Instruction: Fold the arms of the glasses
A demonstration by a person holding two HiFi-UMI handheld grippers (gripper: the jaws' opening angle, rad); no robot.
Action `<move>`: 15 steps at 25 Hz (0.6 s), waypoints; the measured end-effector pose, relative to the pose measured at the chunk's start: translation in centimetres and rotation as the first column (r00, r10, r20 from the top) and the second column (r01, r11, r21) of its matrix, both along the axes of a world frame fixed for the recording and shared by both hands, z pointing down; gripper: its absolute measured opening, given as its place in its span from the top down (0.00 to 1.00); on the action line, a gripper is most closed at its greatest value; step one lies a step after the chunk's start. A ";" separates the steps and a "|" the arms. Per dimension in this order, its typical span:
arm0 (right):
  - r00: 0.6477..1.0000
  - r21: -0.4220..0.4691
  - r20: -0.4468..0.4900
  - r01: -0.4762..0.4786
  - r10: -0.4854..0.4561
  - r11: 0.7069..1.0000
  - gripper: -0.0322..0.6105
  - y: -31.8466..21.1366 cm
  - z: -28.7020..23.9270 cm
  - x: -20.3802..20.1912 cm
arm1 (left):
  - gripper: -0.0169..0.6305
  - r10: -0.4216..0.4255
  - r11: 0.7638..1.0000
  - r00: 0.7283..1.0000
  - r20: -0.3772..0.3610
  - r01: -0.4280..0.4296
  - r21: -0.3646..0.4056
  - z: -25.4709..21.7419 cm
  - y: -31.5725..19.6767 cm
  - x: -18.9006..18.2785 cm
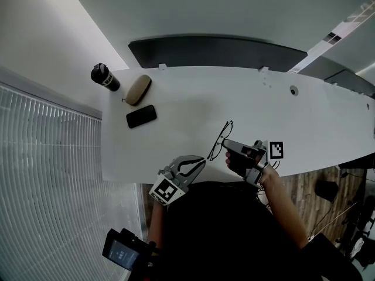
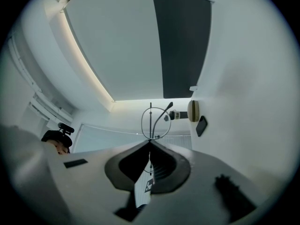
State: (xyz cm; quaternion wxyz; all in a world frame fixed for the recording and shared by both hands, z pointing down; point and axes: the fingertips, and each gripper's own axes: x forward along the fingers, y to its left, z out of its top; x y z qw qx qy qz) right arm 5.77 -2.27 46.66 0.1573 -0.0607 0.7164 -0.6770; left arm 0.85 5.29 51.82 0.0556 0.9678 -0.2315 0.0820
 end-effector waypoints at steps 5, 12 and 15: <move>1.000 -0.002 0.000 0.000 0.000 1.000 0.93 0.0 -0.1 -0.1 | 0.94 -0.003 1.000 1.000 -0.001 0.003 -0.007 0.3 0.2 0.0; 1.000 0.038 -0.025 0.014 -0.013 0.999 0.93 0.3 -0.2 -0.1 | 0.94 -0.011 1.000 1.000 -0.011 0.010 -0.024 0.1 0.1 0.2; 1.000 0.035 -0.025 0.008 -0.007 0.999 0.93 0.4 -0.2 -0.1 | 0.94 0.002 1.000 1.000 -0.004 -0.002 -0.010 0.3 0.2 0.2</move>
